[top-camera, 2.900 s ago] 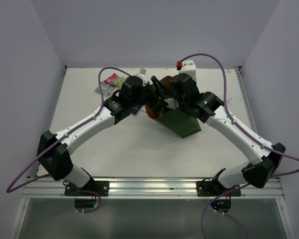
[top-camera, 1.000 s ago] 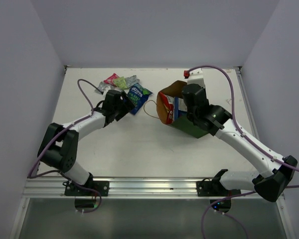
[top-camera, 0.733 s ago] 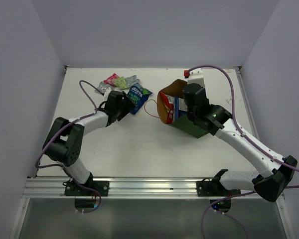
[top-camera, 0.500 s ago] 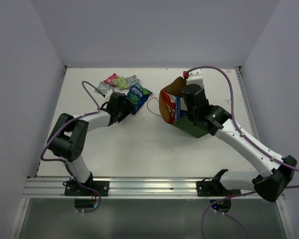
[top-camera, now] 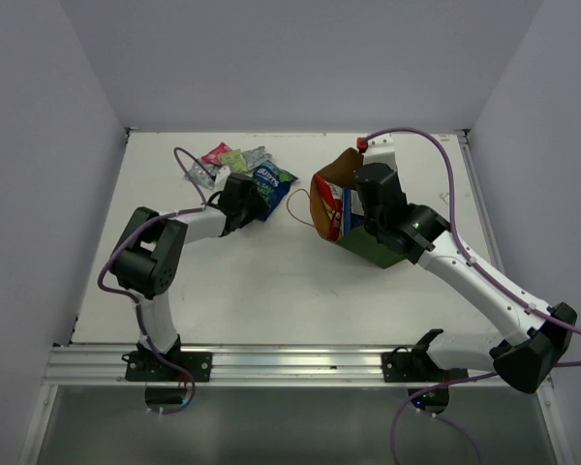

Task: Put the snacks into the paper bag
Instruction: Pick up the snack from the center of the board.

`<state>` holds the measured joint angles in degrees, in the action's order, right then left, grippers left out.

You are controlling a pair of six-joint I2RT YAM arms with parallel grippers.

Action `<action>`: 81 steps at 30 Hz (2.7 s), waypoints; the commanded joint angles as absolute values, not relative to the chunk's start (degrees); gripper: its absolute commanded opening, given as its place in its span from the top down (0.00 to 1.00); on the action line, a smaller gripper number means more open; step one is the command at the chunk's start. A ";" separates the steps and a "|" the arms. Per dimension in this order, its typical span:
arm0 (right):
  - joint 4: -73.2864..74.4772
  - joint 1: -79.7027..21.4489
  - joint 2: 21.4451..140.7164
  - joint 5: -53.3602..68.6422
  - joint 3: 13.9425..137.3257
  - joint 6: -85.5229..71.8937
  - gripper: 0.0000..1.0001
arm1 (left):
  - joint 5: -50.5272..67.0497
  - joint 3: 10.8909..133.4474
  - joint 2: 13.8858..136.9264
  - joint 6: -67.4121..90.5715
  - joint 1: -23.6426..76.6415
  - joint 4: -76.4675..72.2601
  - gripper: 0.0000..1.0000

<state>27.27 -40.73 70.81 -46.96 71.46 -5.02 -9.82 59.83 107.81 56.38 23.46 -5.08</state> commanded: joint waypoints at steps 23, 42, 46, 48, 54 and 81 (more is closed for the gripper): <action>23.20 -39.81 71.28 -46.32 72.42 -6.06 1.00 | -14.15 53.36 107.87 51.50 23.91 4.04 1.00; 23.29 -39.81 71.28 -44.12 73.21 -6.94 1.00 | -10.38 42.72 82.89 51.58 17.76 9.41 0.38; 23.38 -39.73 70.93 -44.03 72.77 -7.03 1.00 | -6.51 43.41 82.26 54.49 17.32 6.95 0.14; 23.20 -39.81 70.93 -43.95 72.60 -6.94 1.00 | -5.19 45.08 83.40 54.49 17.31 6.59 0.11; 23.03 -39.81 70.93 -43.51 72.25 -6.94 1.00 | -3.51 48.60 88.06 54.32 17.40 5.45 0.10; 22.85 -39.64 70.14 -43.68 70.58 -7.03 1.00 | -16.96 55.11 106.43 53.61 25.48 18.63 0.59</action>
